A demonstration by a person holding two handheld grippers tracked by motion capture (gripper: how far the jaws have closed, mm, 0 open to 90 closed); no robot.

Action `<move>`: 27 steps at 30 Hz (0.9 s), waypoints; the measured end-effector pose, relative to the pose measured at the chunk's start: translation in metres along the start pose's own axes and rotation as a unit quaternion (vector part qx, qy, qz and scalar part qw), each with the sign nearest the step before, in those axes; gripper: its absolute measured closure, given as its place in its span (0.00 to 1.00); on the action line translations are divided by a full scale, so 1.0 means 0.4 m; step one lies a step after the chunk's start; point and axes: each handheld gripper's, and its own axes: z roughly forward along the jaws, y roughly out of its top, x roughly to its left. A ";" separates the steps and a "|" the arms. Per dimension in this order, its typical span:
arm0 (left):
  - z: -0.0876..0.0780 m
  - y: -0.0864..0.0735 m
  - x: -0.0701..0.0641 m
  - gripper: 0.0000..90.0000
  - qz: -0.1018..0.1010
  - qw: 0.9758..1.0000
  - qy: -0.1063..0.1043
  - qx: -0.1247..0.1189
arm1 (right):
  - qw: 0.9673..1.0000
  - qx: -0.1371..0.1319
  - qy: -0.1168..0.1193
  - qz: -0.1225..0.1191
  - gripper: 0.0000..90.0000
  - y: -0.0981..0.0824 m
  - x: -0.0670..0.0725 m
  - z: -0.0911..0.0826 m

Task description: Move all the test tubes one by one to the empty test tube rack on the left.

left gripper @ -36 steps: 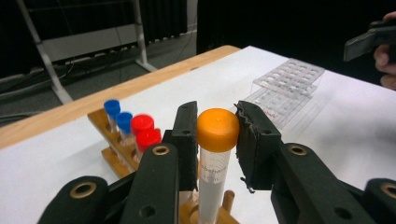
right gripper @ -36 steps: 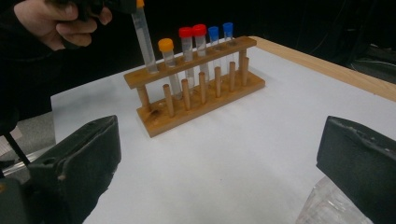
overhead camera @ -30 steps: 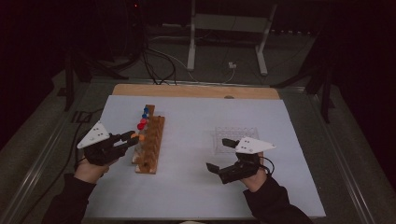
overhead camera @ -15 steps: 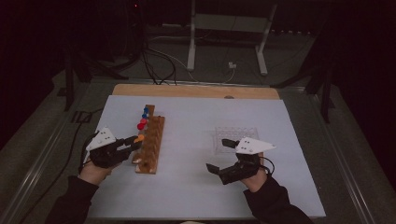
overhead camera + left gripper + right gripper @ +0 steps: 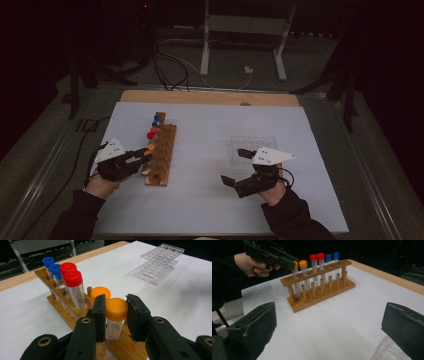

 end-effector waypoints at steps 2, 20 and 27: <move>0.001 0.000 -0.001 0.79 -0.001 1.000 -0.001 -0.001 | 1.000 0.001 0.000 0.000 0.00 0.000 0.000 0.000; -0.038 0.061 -0.039 0.18 -0.008 0.999 -0.031 -0.025 | 1.000 -0.002 0.002 0.001 0.00 0.002 -0.002 -0.004; -0.037 0.085 -0.080 0.02 -0.001 0.995 -0.087 -0.048 | 1.000 -0.001 0.002 0.000 0.00 -0.002 -0.004 -0.007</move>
